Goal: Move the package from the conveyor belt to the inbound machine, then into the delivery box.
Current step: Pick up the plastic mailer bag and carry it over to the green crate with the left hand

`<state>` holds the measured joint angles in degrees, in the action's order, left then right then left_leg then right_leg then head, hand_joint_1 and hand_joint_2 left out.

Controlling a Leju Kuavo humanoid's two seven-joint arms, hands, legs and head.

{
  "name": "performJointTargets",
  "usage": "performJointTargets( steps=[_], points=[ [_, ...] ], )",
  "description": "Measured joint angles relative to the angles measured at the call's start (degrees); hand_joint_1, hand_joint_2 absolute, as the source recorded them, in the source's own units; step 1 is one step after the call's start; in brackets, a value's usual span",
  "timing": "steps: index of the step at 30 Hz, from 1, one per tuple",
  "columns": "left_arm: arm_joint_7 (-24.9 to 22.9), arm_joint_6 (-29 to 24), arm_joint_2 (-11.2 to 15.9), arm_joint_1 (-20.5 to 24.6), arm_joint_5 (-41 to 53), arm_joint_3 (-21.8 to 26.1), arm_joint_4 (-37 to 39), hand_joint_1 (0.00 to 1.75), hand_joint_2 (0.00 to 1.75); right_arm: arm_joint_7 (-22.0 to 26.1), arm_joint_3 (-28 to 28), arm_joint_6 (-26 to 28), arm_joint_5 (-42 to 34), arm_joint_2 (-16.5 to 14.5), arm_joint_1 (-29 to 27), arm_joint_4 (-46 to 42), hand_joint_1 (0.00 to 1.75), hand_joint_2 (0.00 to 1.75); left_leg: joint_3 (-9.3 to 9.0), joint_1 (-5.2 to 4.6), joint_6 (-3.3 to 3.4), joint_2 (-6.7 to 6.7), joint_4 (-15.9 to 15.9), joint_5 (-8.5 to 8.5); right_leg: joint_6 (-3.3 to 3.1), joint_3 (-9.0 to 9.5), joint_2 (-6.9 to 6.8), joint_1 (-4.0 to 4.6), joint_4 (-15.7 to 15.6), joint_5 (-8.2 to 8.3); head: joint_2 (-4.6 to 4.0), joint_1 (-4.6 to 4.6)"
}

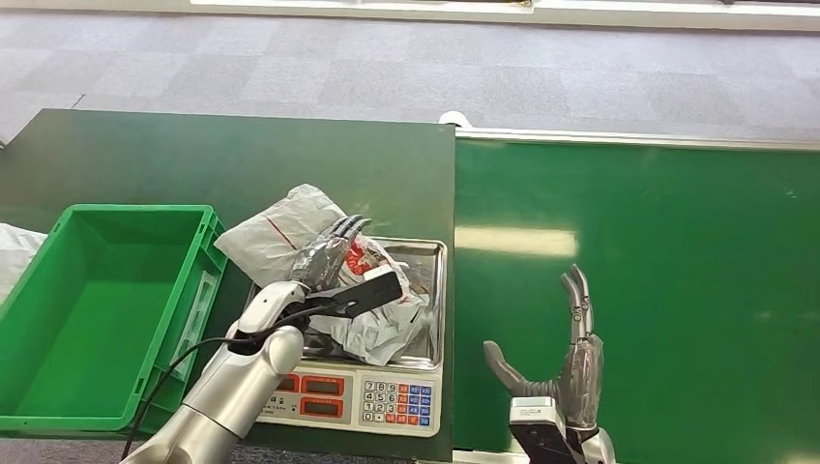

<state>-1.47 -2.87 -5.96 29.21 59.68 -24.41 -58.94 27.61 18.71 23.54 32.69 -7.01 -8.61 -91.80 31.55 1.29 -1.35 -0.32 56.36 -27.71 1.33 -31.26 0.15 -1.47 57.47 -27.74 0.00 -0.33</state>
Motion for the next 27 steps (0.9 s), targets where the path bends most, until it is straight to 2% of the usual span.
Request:
performJointTargets(
  steps=[1, 2, 11, 19, 23, 27],
  points=[
    [0.04, 0.23, -0.12, 0.24, 0.1, -0.13, 0.57, 1.69, 1.75, 0.01, -0.14, 0.0, 0.02, -0.08, 0.0, 0.02, 0.0, 1.75, -0.06, 0.0, 0.0, 0.0, 0.0, 0.0, 0.0, 0.06, 0.0, 0.0, 0.0, 0.0, 0.0, 0.0],
    [0.21, 0.54, -0.24, 0.45, 0.1, -0.24, 1.12, 1.73, 1.75, 0.01, -0.27, 0.0, 0.03, -0.16, 0.0, 0.04, 0.0, 1.75, -0.11, 0.0, 0.01, 0.0, 0.0, 0.01, 0.0, 0.11, -0.01, 0.0, 0.0, 0.0, 0.0, -0.01],
    [5.97, 1.92, -0.89, 1.01, -7.43, 0.21, 3.54, 1.75, 1.75, 0.0, -1.43, 0.01, -0.28, -0.61, -0.02, 0.14, 0.0, 1.75, -0.17, 0.0, 0.06, 0.0, 0.0, 0.11, 0.04, 0.19, -0.03, 0.0, 0.0, 0.06, 0.0, 0.01],
    [7.29, 0.32, -1.0, 0.45, -11.02, 1.4, 2.19, 1.75, 1.75, -0.29, -1.85, 0.07, -0.26, -0.77, -0.03, 0.14, 0.0, 1.75, 0.05, 0.0, 0.06, 0.0, 0.0, 0.1, 0.04, -0.06, -0.01, 0.0, 0.0, 0.06, 0.0, 0.0],
    [9.04, -2.01, -1.01, -0.86, -12.91, 1.83, 0.29, 1.75, 1.75, -0.34, -2.03, 0.06, -0.37, -0.77, -0.04, 0.14, 0.0, 1.75, 0.18, 0.0, 0.06, 0.02, 0.0, 0.1, 0.04, -0.2, 0.0, 0.0, 0.0, 0.06, 0.0, 0.0],
    [12.7, -4.61, -0.87, -2.51, -15.15, 2.28, -3.75, 1.75, 1.75, -0.33, -2.17, 0.01, -0.72, -0.77, -0.04, 0.14, 0.0, 1.75, 0.24, 0.0, 0.06, 0.01, 0.0, 0.1, 0.04, -0.25, -0.01, 0.0, 0.0, 0.06, 0.0, -0.01]
  ],
)
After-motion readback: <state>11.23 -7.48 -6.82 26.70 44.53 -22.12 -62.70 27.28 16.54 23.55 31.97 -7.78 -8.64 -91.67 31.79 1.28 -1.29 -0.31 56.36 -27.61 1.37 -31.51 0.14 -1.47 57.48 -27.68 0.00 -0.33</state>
